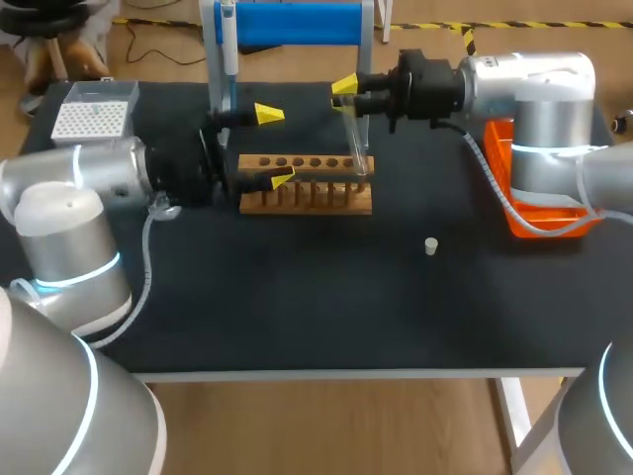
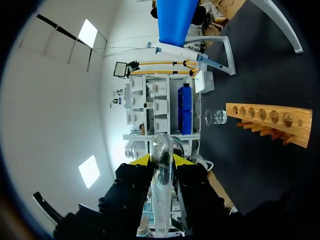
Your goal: Invert the test tube, pick up the pipette, mount the tip to pipette, aspirate from beaker and dispense into the tube, eject the tip, return the pipette, and cap with the stopper.
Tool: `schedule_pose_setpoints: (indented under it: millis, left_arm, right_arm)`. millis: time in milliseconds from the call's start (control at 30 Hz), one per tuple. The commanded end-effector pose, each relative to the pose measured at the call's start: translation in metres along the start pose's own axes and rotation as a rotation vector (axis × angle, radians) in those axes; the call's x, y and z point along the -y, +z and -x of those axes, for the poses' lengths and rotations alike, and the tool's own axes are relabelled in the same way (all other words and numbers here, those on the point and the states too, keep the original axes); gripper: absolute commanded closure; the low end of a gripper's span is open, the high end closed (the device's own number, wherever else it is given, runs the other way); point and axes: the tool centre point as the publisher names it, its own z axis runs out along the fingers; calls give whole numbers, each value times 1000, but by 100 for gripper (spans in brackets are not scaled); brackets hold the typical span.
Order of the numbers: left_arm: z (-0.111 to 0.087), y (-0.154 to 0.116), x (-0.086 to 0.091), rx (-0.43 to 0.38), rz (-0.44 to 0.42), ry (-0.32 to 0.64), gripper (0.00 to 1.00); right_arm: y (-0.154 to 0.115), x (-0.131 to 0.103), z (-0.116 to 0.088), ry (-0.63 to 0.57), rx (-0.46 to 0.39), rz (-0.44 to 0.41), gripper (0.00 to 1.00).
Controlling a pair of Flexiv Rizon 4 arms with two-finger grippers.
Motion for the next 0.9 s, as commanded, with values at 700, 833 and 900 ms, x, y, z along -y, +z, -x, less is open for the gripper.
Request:
schedule_pose_setpoints:
  millis: [700,833,900]
  left_arm:
    - [-23,79,27,-108,-56,118,0]
    - [-19,86,29,-131,-78,150,0]
    - [-16,88,29,-140,-87,164,0]
  right_arm:
    - [0,0,0,-1,1,-1,100]
    - [0,0,0,-1,1,-1,100]
    - [0,0,0,-1,1,-1,100]
